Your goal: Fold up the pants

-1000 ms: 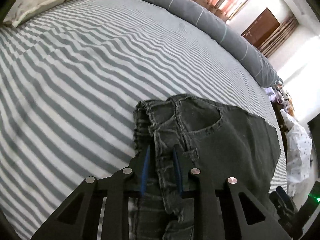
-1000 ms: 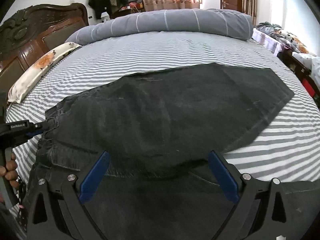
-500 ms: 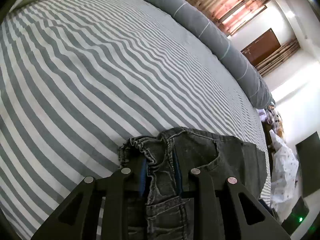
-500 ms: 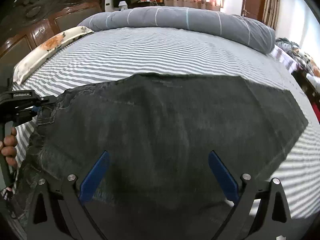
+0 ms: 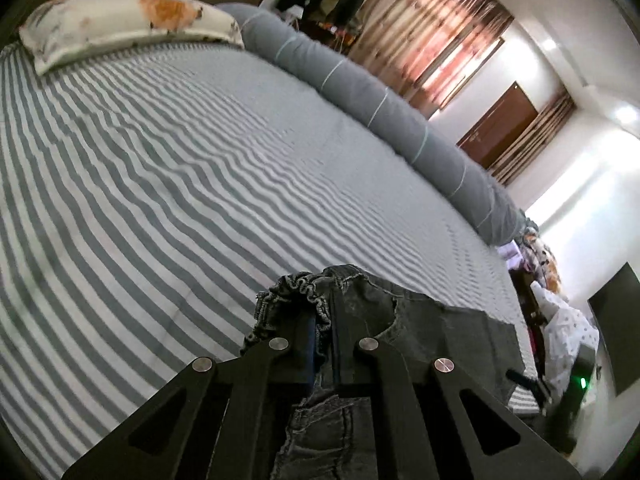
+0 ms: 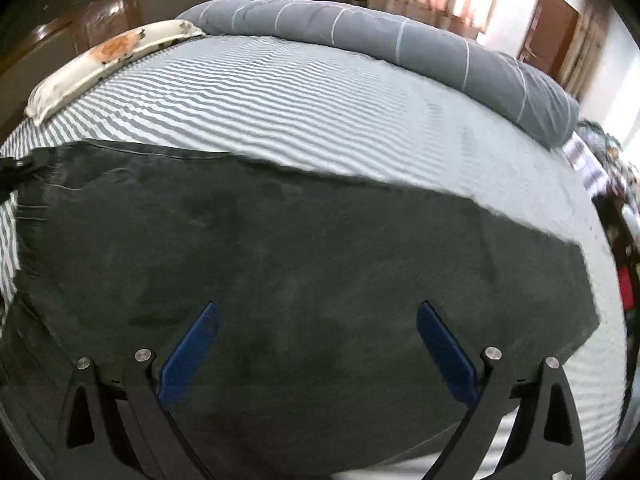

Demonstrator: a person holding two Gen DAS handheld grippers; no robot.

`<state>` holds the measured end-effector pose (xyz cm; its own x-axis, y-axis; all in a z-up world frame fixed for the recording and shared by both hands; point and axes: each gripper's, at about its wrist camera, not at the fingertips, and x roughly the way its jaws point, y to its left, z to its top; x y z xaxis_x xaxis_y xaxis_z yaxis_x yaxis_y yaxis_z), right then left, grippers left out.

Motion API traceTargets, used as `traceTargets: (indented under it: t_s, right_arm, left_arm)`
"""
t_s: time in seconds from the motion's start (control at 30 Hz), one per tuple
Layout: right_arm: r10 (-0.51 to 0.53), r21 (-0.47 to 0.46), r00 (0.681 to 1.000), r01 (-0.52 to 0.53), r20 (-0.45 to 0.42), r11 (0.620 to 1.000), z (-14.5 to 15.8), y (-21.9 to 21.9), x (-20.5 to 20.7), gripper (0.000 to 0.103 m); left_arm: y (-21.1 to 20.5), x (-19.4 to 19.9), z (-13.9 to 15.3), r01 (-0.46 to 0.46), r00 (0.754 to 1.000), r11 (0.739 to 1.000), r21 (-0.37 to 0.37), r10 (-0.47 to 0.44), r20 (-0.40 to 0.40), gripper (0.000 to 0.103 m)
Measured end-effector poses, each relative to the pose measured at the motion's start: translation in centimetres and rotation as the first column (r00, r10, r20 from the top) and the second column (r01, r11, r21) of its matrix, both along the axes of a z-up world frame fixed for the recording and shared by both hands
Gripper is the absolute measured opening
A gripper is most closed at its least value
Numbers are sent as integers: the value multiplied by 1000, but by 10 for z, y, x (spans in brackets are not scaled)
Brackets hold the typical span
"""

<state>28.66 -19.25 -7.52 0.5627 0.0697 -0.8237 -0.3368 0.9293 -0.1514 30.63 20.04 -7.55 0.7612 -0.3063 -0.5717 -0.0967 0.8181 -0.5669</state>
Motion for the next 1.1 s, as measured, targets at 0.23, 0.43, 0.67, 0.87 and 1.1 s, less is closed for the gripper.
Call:
traceTargets:
  t_s: [0.23,0.43,0.67,0.87,1.1]
  right_arm:
    - [147,-72,988,-150,-44,986,24,-30,74,97]
    - [340,-137,930,-358,-141,924,20,-17,130,86]
    - [549,-133,789,-597,-275,791,-11,12,148,67]
    - [611,-88,706,-677,-358,731,-22,14,164,61]
    - [600,-60,700,-669,-387,741,-32,-6,176,28]
  left_arm:
    - [-3,-25,22,-24,997,999,24,23,75,6]
    - [-22,-41,35,-56,991,993,103,42,130,6]
    - [-33,-58,42,-99,985,979,181,70,161,6]
    - [-33,-66,42,-103,987,970,219,72,146,6]
    - [-40,-60,45,-92,991,960,265,63,118,6]
